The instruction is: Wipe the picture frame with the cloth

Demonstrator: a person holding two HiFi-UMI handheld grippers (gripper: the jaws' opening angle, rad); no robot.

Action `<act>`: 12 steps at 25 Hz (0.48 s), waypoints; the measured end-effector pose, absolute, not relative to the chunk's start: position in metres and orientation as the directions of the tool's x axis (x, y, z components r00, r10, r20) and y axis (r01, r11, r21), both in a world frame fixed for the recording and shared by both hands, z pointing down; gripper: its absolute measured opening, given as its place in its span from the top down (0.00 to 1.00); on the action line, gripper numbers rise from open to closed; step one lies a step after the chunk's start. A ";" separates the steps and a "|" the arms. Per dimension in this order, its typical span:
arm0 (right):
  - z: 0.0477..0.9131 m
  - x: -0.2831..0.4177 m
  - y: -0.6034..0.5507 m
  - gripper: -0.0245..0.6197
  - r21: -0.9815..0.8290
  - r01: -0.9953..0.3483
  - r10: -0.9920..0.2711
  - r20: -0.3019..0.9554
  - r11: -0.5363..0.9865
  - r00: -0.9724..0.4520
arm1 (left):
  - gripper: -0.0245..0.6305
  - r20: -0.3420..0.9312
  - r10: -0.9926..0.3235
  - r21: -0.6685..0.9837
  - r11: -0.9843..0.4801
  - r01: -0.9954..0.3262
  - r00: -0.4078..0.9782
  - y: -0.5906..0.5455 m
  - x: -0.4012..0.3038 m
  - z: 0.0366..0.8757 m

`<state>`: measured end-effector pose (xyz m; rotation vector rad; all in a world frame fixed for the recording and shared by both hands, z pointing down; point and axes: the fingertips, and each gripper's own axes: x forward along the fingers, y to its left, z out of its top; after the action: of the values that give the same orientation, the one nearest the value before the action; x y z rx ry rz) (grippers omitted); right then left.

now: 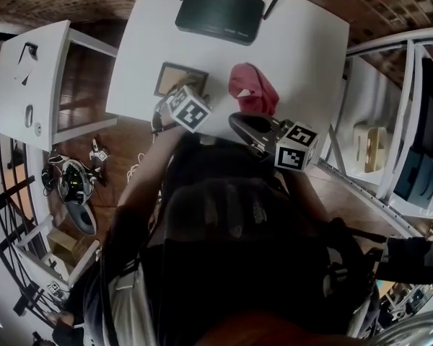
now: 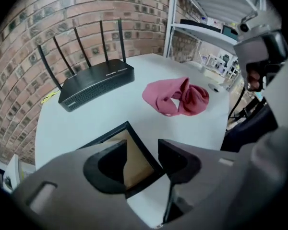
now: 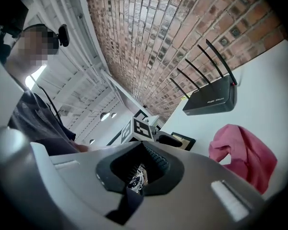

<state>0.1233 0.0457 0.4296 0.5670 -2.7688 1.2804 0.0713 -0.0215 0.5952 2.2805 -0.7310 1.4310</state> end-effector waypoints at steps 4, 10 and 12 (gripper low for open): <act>0.427 0.116 0.039 0.96 -0.728 -0.372 -0.325 0.214 0.576 -0.921 | 0.66 0.922 -0.196 0.029 -0.825 -0.564 0.334 -0.025 0.070 0.608; 0.433 0.121 0.032 0.96 -0.740 -0.380 -0.346 0.211 0.555 -0.914 | 0.69 0.914 -0.191 0.055 -0.814 -0.579 0.357 -0.028 0.071 0.610; 0.433 0.119 0.032 0.96 -0.741 -0.374 -0.336 0.210 0.558 -0.918 | 0.72 0.911 -0.186 0.077 -0.802 -0.593 0.369 -0.029 0.070 0.608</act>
<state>0.1188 0.0319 0.4325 0.6226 -2.7328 1.3172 0.0703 -0.0289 0.6080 2.2427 -0.6774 1.4156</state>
